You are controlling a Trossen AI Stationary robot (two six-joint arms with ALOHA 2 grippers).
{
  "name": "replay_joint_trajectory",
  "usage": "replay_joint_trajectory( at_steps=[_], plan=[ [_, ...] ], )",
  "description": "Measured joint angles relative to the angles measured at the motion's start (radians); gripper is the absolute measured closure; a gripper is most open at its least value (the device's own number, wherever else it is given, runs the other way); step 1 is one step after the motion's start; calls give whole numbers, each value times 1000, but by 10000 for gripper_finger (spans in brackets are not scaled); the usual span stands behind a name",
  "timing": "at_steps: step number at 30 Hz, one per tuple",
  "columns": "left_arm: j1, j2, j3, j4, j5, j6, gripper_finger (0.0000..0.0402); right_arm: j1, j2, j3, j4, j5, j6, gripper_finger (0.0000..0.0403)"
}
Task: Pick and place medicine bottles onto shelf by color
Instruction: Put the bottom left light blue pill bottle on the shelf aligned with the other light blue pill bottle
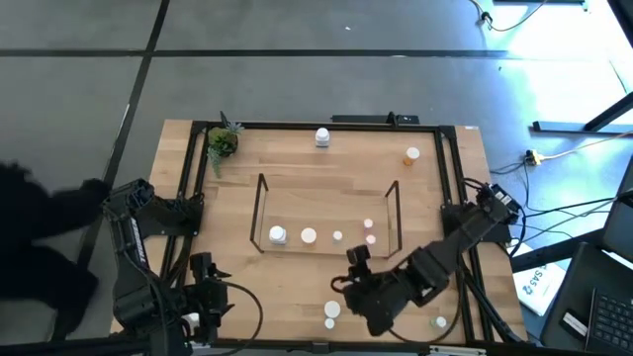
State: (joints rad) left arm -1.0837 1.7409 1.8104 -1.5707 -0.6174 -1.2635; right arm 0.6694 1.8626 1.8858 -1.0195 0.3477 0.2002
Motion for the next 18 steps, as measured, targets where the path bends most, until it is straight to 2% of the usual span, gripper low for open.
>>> replay_joint_trajectory(
  at_steps=[9,18],
  plan=[
    [0,0,-130,7,182,-170,95,24,0,0,72,0,23,211],
    [22,0,-166,18,183,-150,95,23,3,0,77,-1,132,211]
  ],
)
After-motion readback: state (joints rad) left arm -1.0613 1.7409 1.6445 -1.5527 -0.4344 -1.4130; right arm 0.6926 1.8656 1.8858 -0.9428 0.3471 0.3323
